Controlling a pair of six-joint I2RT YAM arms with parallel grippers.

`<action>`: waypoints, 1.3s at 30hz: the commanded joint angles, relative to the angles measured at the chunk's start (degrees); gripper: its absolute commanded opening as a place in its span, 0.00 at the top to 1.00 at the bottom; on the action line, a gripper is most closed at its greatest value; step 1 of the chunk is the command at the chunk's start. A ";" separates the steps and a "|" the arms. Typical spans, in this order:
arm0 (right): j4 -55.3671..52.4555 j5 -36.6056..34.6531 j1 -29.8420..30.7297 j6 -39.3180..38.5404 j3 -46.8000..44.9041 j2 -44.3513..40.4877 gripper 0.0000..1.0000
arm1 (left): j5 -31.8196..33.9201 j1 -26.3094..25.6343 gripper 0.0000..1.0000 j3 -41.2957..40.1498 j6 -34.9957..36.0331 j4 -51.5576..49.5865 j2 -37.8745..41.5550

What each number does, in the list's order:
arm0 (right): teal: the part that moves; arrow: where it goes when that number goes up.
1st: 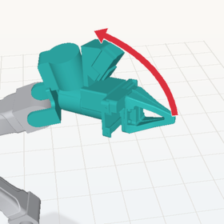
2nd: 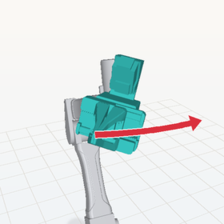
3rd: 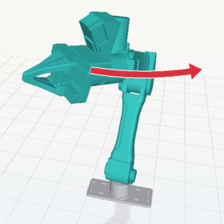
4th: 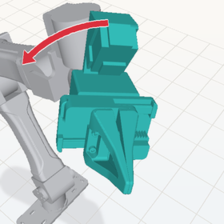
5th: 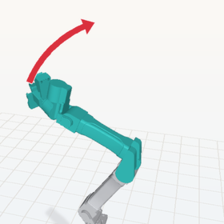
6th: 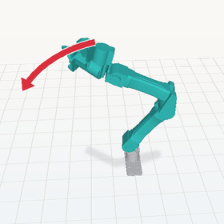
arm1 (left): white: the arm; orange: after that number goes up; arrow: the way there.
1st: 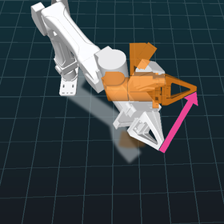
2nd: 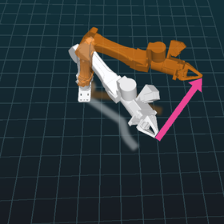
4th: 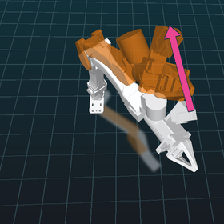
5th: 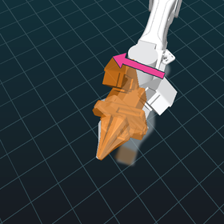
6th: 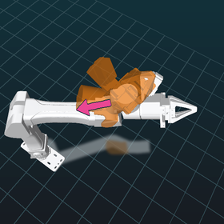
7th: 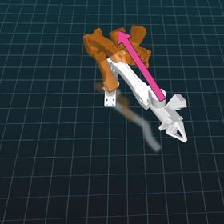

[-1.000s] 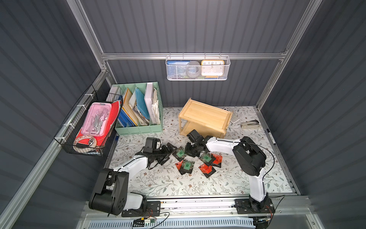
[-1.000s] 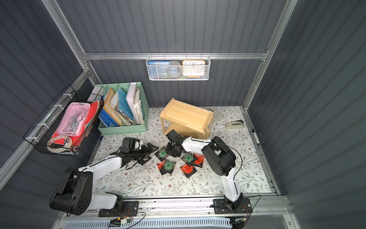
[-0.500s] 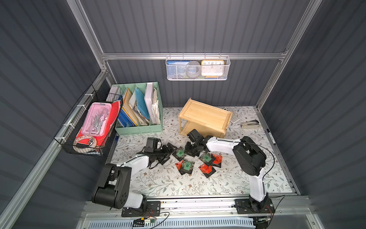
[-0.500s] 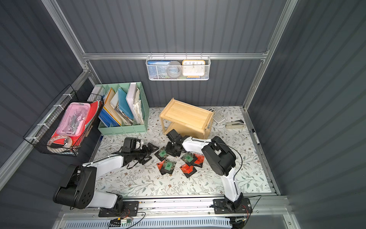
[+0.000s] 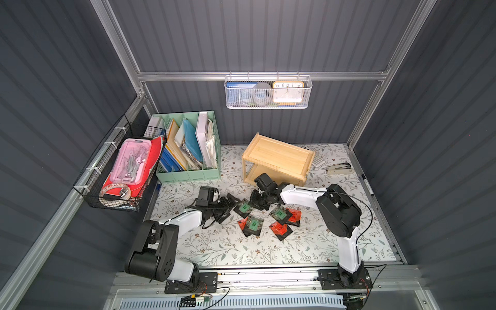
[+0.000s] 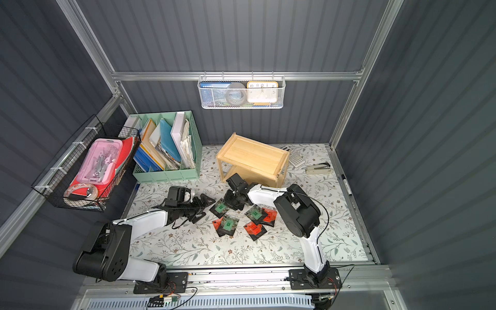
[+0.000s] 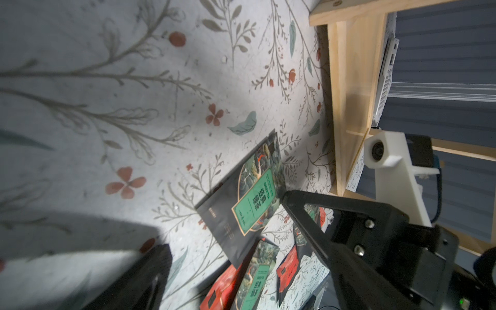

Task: Place the tea bags on the shelf by color
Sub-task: Pick up the tea bag from the center of the board.

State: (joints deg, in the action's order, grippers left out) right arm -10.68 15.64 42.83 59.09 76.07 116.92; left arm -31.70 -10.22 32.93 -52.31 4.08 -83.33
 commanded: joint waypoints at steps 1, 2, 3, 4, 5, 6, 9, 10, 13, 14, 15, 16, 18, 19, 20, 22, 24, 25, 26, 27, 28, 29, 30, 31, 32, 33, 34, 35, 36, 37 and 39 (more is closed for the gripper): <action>0.04 0.87 -0.20 0.28 1.45 1.54 0.76 | -0.23 -0.33 0.03 0.66 1.34 -1.18 -0.72; 0.05 0.85 -0.19 0.32 1.46 1.68 0.76 | -0.32 -0.32 0.03 0.69 1.40 -1.25 -0.79; -0.03 0.87 -0.26 0.32 1.47 1.81 0.76 | -0.48 -0.30 0.03 0.69 1.47 -1.26 -0.88; -0.11 0.81 -0.24 0.26 1.42 1.92 0.76 | -0.49 -0.33 0.03 0.73 1.43 -1.11 -1.00; -0.20 0.84 -0.28 0.32 1.37 2.06 0.76 | -0.61 -0.32 0.03 0.69 1.42 -1.09 -1.09; -0.22 0.85 -0.29 0.33 1.31 2.13 0.76 | -0.56 -0.33 0.03 0.76 1.51 -1.02 -1.16; -0.31 0.83 -0.35 0.33 1.27 2.43 0.76 | -0.73 -0.26 0.03 0.90 1.60 -0.83 -1.53; -0.39 0.83 -0.43 0.32 1.13 2.50 0.76 | -0.71 -0.25 0.03 0.90 1.60 -0.72 -1.63; -0.39 0.87 -0.46 0.41 0.81 2.77 0.76 | -0.85 -0.32 0.03 1.05 1.60 -0.48 -1.89; -0.35 0.82 -0.50 0.37 0.73 2.83 0.76 | -0.85 -0.32 0.03 1.00 1.60 -0.34 -2.03; -0.47 0.84 -0.55 0.49 0.60 2.95 0.76 | -0.92 -0.32 0.03 1.00 1.60 -0.30 -2.04; -0.63 0.80 -0.60 0.58 0.57 3.07 0.76 | -0.93 -0.29 0.03 1.04 1.60 -0.17 -2.18; -0.90 0.88 -0.79 0.75 0.46 3.34 0.76 | -0.87 -0.28 0.03 1.07 1.65 0.10 -2.28; -0.90 0.97 -0.88 0.75 0.31 3.41 0.76 | -0.96 -0.28 0.03 1.00 1.66 0.35 -2.47; -0.97 1.06 -0.96 0.76 0.21 3.50 0.76 | -0.91 -0.32 0.04 1.00 1.66 0.77 -2.67; -1.01 1.19 -1.24 0.85 0.00 3.60 0.76 | -0.90 -0.33 0.05 1.07 1.77 1.48 -3.12; -1.05 1.41 -1.51 0.85 -0.16 3.66 0.76 | -0.93 -0.31 0.06 1.26 2.03 1.93 -3.74; -1.20 1.41 -1.68 0.73 -0.26 3.67 0.76 | -0.92 -0.26 0.06 1.33 2.21 2.35 -4.14; -1.23 1.51 -1.77 0.76 -0.33 3.74 0.76 | -0.99 -0.32 0.07 1.29 2.38 2.70 -4.41; -1.28 1.60 -1.86 0.79 -0.44 3.66 0.76 | -0.79 -0.32 0.08 1.31 2.39 3.22 -4.80; -1.33 1.65 -1.85 0.68 -0.48 3.66 0.76 | -0.96 -0.28 0.08 1.26 2.50 3.75 -5.06; -1.36 1.72 -1.94 0.68 -0.46 3.67 0.76 | -0.97 -0.28 0.08 1.26 2.52 4.36 -5.45; -1.32 1.82 -1.95 0.63 -0.47 3.71 0.76 | -1.05 -0.30 0.09 1.26 2.61 4.89 -5.64; -1.36 1.86 -1.88 0.57 -0.48 3.75 0.76 | -1.00 -0.33 0.09 1.25 2.73 5.37 -5.87; -1.36 2.01 -1.91 0.59 -0.46 3.77 0.76 | -1.00 -0.33 0.09 1.16 2.90 5.88 -6.03; -1.36 2.07 -1.94 0.59 -0.40 3.84 0.76 | -1.00 -0.28 0.09 1.00 3.06 6.34 -6.12; -1.45 2.18 -1.98 0.49 -0.33 3.88 0.76 | -1.00 -0.28 0.10 0.87 3.16 6.82 -6.19; -1.45 2.24 -1.96 0.50 -0.34 3.84 0.76 | -1.14 -0.30 0.10 0.82 3.34 7.34 -6.27; -1.45 2.21 -1.98 0.41 -0.35 3.86 0.76 | -1.23 -0.33 0.10 0.73 3.37 7.59 -6.44; -1.45 2.29 -2.02 0.42 -0.32 3.93 0.76 | -1.40 -0.33 0.10 0.65 3.59 8.04 -6.71; -1.44 2.38 -2.04 0.41 -0.25 4.05 0.76 | -2.07 -0.32 0.11 0.48 3.60 9.02 -7.32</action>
State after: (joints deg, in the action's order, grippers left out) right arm -10.28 18.06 41.06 59.51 76.27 118.76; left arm -33.39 -10.22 33.89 -50.52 12.64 -89.23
